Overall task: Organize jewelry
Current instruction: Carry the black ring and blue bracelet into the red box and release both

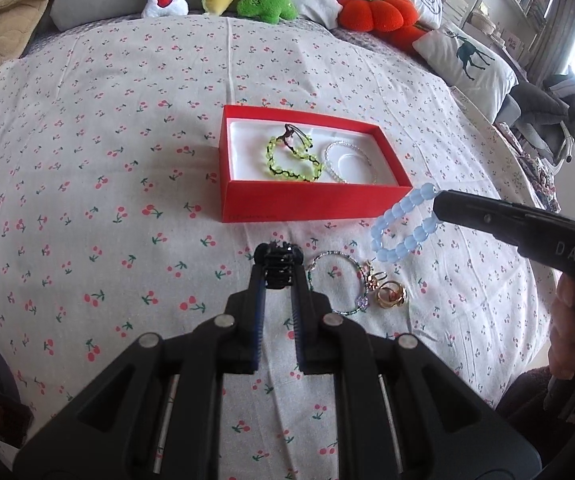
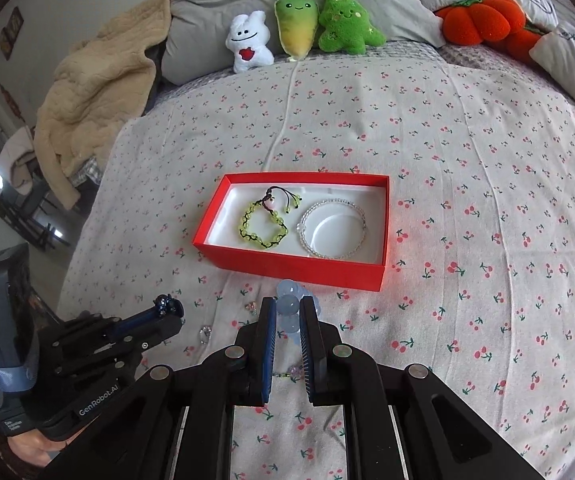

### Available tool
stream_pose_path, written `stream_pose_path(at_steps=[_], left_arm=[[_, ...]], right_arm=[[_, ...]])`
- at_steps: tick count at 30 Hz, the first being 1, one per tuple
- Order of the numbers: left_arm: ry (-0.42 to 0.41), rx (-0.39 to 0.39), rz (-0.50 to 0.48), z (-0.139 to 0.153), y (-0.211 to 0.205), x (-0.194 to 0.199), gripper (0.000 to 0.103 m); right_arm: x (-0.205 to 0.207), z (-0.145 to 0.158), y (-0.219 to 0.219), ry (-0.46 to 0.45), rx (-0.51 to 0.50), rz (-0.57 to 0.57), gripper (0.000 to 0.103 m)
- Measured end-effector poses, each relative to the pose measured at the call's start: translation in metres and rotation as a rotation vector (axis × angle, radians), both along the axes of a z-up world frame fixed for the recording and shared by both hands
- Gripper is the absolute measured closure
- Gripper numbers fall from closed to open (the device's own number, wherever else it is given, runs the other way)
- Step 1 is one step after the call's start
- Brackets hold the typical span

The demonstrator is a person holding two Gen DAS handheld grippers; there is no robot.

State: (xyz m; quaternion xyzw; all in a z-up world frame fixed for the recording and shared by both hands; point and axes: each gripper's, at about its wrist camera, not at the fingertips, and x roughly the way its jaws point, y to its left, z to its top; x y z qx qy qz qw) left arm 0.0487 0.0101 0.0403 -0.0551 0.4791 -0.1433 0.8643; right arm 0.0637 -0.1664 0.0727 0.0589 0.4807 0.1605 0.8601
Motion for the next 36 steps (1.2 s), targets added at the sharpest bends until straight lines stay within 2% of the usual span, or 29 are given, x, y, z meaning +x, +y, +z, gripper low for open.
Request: stream_pose_path(at_steps=[11,18,31,36], left_arm=[[-0.048,-0.03,0.021,0.019,-0.01,0.023,0.089],[-0.072,-0.027,-0.008,0.014,-0.024,0.048,0.089],[-0.062,0.05,0.035,-0.016,-0.025,0.087,0.089],[-0.043,0.076,0.042,-0.027,-0.025,0.096,0.089]], right_arm=[[0.011,0.027,-0.005,-0.076,0.052,-0.03,0.091],[0.03,0.034,-0.003,-0.114,0.082,-0.037,0.091],[0.068,0.011,0.004,-0.118,0.122,0.003,0.091],[0.081,-0.008,-0.002,-0.092,0.088,-0.03,0.091]])
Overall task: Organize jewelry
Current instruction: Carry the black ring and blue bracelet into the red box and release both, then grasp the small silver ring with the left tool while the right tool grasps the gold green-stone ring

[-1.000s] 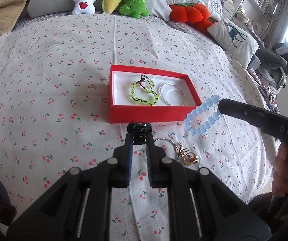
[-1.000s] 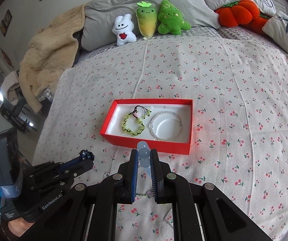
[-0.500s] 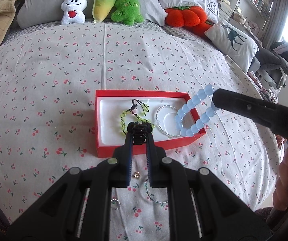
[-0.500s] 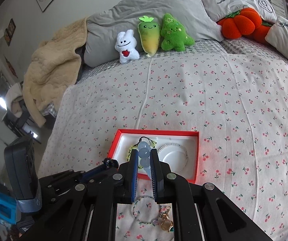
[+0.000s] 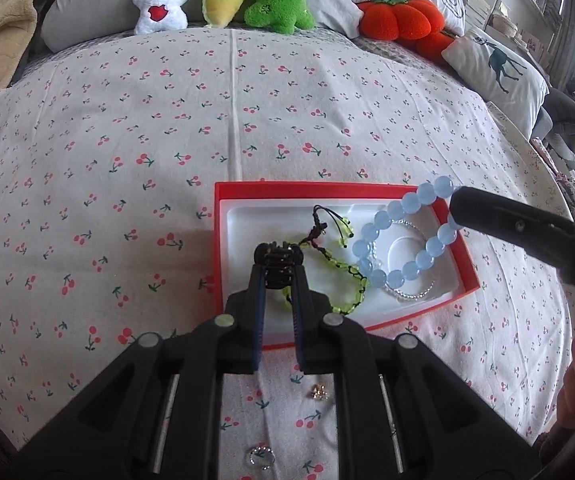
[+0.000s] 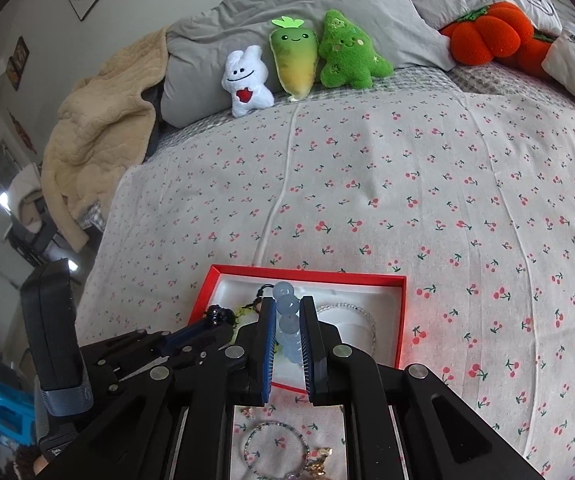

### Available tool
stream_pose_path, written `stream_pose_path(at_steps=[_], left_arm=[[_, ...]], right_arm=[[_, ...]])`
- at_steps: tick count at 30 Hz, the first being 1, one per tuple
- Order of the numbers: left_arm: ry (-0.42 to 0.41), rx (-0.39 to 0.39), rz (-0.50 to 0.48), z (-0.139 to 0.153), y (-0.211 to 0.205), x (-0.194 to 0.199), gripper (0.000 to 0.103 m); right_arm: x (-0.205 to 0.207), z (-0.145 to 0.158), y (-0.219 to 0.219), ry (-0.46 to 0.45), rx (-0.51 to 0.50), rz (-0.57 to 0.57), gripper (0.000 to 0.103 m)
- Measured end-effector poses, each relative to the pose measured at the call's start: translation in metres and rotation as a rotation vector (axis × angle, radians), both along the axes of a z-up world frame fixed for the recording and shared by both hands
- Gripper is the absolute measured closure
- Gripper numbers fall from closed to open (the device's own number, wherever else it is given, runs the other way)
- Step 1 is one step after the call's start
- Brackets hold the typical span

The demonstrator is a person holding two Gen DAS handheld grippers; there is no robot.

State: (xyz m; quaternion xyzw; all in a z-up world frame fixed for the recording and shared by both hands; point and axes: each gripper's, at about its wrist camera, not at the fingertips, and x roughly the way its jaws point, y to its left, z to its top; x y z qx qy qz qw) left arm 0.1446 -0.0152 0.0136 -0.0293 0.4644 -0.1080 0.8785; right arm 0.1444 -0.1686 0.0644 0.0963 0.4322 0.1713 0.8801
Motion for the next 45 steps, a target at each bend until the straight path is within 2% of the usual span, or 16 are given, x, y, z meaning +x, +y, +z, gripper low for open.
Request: stream_pose_path(at_steps=[13,15,17,18,23,25,26,28,29,30,35,40,45], left_arm=[[-0.001,-0.008,0.012,0.0,-0.002,0.007,0.088],[-0.003,-0.013,0.007,0.003,-0.003,0.006,0.079],[-0.012,-0.014,0.007,0.009,-0.004,0.001,0.065],[-0.018,-0.018,0.006,0.012,-0.004,-0.001,0.062],[-0.036,-0.006,0.002,0.025,-0.001,-0.021,0.035],[-0.025,-0.003,0.015,0.026,0.005,-0.029,0.029],[-0.014,-0.003,0.024,0.026,0.008,-0.033,0.025],[0.015,0.003,0.04,0.024,0.012,-0.041,0.022],[0.029,0.009,0.043,0.022,0.014,-0.044,0.021],[0.043,0.017,0.046,0.02,0.016,-0.048,0.021],[0.098,0.023,0.085,0.004,0.028,-0.071,0.021],[0.124,0.051,0.052,-0.014,0.032,-0.093,0.021],[0.121,0.052,-0.004,-0.024,0.038,-0.112,0.021]], right_arm=[[0.015,-0.025,-0.022,0.06,-0.034,-0.065,0.09],[0.014,-0.023,-0.023,0.06,-0.036,-0.068,0.087],[0.012,-0.021,-0.022,0.063,-0.049,-0.067,0.087],[0.01,-0.019,-0.022,0.061,-0.051,-0.063,0.087],[-0.004,-0.008,-0.025,0.052,-0.069,-0.052,0.085],[-0.012,-0.005,-0.027,0.051,-0.079,-0.05,0.082],[-0.015,-0.004,-0.027,0.052,-0.086,-0.048,0.077],[-0.025,-0.002,-0.028,0.045,-0.099,-0.043,0.052],[-0.03,0.0,-0.029,0.036,-0.099,-0.045,0.035],[-0.036,0.001,-0.03,0.025,-0.099,-0.045,0.033],[-0.057,-0.012,-0.03,0.093,-0.131,-0.035,0.033],[-0.079,-0.033,-0.035,0.174,-0.139,-0.04,0.033],[-0.099,-0.05,-0.033,0.184,-0.187,-0.017,0.033]])
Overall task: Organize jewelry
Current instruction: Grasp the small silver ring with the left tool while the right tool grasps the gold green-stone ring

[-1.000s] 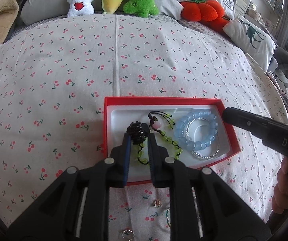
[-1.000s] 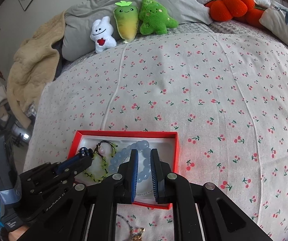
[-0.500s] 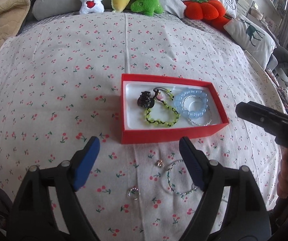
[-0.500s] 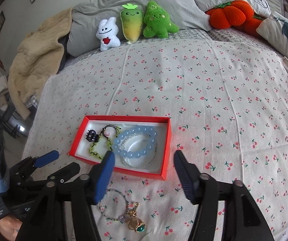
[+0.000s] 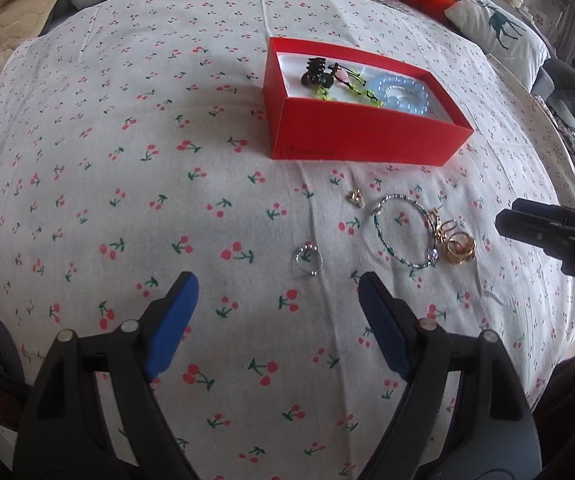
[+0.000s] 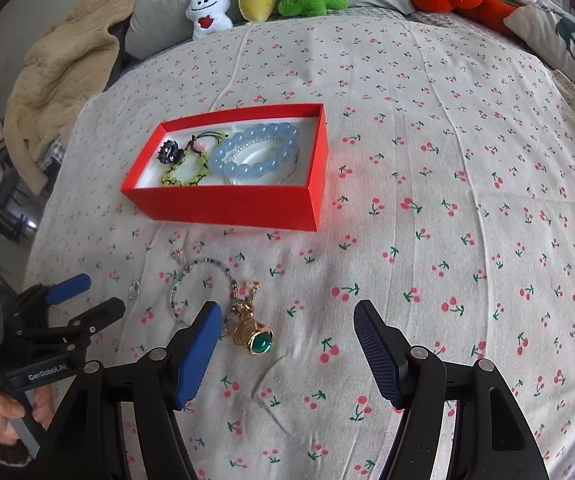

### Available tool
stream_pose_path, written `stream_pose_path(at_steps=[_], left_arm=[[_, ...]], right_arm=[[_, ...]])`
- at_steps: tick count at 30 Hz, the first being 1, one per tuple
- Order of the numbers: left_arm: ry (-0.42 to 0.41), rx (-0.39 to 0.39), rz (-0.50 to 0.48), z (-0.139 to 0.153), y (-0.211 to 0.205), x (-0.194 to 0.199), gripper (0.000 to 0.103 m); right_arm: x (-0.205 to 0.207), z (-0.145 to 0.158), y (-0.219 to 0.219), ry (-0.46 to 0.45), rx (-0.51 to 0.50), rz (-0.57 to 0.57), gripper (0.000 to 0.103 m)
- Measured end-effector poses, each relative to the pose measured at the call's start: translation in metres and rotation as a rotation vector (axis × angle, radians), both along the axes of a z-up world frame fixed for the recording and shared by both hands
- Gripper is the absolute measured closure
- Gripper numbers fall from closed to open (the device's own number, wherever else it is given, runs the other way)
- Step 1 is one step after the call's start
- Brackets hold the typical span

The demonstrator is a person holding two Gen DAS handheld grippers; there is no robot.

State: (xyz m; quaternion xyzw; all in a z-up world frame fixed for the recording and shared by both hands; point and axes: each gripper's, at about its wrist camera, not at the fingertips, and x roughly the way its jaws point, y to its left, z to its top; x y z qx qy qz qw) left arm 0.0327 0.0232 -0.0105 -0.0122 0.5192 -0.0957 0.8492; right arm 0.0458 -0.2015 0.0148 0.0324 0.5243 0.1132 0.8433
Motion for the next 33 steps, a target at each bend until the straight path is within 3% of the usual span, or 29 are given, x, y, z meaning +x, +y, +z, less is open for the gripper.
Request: stream_pose_path(at_steps=[16,23,30,33], left_arm=[[-0.024,0.002,-0.108,-0.013,0.008,-0.022,0.022],[-0.026,-0.036,-0.12,-0.011,0.007,-0.016,0.045],[-0.026,-0.055,-0.147,-0.01,0.003,-0.01,0.059],[-0.021,-0.07,-0.158,-0.011,-0.001,-0.006,0.065]], right_arm=[[-0.023,-0.035,0.029,0.002,-0.091,0.141,0.034],[-0.016,-0.038,0.036,-0.005,-0.093,0.156,0.054],[-0.009,-0.037,0.039,-0.02,-0.073,0.177,0.073],[-0.008,-0.036,0.039,-0.017,-0.075,0.191,0.075]])
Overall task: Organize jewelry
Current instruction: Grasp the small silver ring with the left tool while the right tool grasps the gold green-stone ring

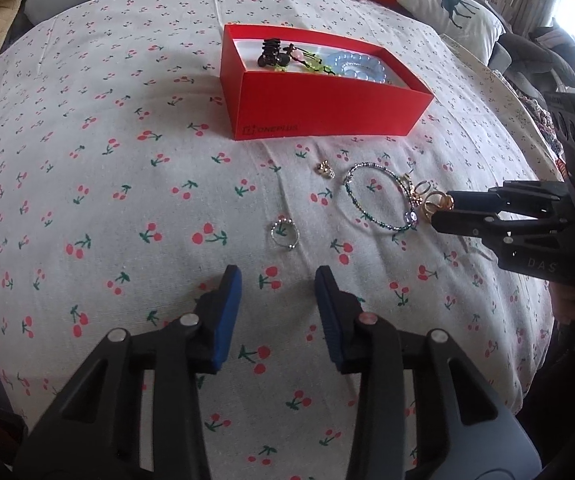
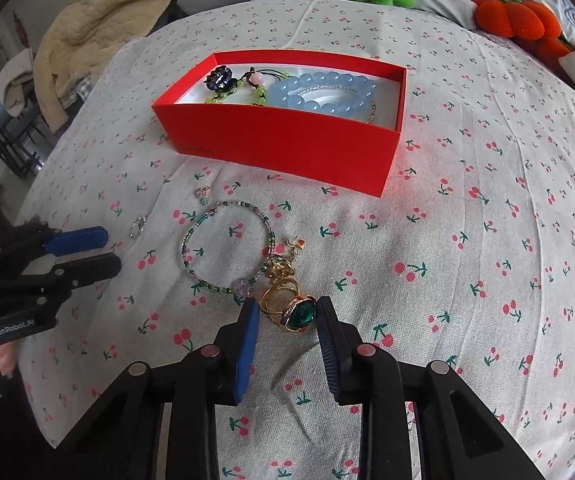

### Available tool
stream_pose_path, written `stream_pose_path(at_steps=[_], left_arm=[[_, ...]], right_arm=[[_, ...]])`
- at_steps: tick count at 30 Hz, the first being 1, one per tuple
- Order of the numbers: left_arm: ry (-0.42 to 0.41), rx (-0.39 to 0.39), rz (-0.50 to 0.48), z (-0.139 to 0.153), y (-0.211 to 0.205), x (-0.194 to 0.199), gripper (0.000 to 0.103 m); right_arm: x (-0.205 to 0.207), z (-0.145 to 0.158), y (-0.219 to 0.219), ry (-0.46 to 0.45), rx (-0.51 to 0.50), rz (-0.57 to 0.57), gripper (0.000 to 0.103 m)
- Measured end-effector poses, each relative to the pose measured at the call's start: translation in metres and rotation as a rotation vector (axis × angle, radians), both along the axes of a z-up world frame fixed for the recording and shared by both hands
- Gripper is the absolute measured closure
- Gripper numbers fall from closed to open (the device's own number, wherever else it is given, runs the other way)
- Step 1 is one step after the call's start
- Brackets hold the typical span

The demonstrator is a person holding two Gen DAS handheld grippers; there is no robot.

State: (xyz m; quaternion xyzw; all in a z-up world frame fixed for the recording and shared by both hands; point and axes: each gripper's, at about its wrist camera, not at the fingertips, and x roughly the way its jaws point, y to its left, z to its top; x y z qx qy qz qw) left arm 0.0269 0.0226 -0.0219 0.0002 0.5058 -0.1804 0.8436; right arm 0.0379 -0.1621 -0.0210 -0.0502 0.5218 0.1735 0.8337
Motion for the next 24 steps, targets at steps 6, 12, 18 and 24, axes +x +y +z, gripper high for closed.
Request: stream_pose_path(at_steps=[6,12,18,24], left_arm=[[0.019,-0.023,-0.006,-0.002,-0.006,0.009,0.074],[0.024,-0.011,0.004,-0.005,-0.011,0.017,0.074],[0.007,0.012,0.001,-0.006,-0.016,0.018,0.076],[0.0,0.034,0.016,-0.007,-0.016,0.021,0.084]], right_arm=[[-0.002,0.007,-0.005,-0.003,0.01,-0.003,0.075],[-0.004,0.01,-0.011,-0.004,0.017,-0.015,0.075],[-0.006,0.012,-0.013,0.0,0.018,-0.016,0.075],[-0.008,0.015,-0.013,-0.002,0.024,-0.02,0.075]])
